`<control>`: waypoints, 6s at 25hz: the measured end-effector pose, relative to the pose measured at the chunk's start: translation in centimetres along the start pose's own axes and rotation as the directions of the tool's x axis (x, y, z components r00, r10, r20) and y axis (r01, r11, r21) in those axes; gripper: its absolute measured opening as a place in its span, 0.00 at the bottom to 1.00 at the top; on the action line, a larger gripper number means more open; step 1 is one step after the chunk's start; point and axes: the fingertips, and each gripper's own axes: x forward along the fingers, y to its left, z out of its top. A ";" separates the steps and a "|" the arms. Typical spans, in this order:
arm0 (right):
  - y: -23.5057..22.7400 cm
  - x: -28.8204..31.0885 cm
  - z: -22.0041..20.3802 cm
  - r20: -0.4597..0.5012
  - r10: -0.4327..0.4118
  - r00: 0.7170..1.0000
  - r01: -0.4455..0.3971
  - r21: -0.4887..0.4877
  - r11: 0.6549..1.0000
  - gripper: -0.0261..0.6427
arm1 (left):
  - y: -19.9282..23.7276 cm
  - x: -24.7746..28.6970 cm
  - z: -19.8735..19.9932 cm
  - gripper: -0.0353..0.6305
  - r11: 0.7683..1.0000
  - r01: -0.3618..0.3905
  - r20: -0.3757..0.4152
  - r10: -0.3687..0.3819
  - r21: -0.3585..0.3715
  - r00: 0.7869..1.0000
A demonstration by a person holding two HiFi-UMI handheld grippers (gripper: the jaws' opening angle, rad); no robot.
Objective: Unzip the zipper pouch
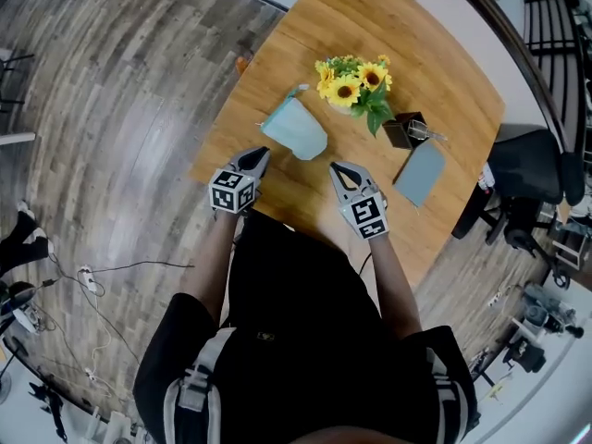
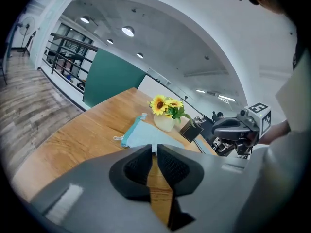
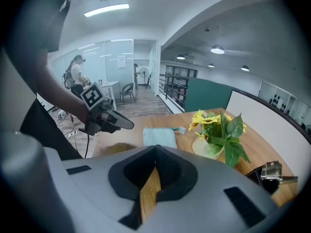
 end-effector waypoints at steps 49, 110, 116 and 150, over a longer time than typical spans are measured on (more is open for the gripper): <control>0.0 -1.6 -1.7 -0.094 -0.066 0.993 0.057 -0.100 0.993 0.04 | 6.0 8.1 1.0 0.39 0.593 0.051 0.130 0.091 -0.803 0.987; -1.2 -12.4 -4.1 0.205 -0.073 0.976 0.062 0.057 0.996 0.04 | -14.9 -2.9 4.3 0.07 0.996 -0.076 0.159 0.069 0.039 0.985; -0.3 -13.4 -5.1 0.224 -0.010 0.974 0.003 0.030 1.000 0.04 | -19.0 -2.7 3.2 0.07 0.986 -0.105 0.168 0.083 0.128 0.982; 3.1 -19.2 -1.7 0.365 0.130 0.922 -0.092 -0.119 0.989 0.05 | -29.7 -2.0 0.2 0.07 0.759 -0.261 0.170 0.198 0.597 0.965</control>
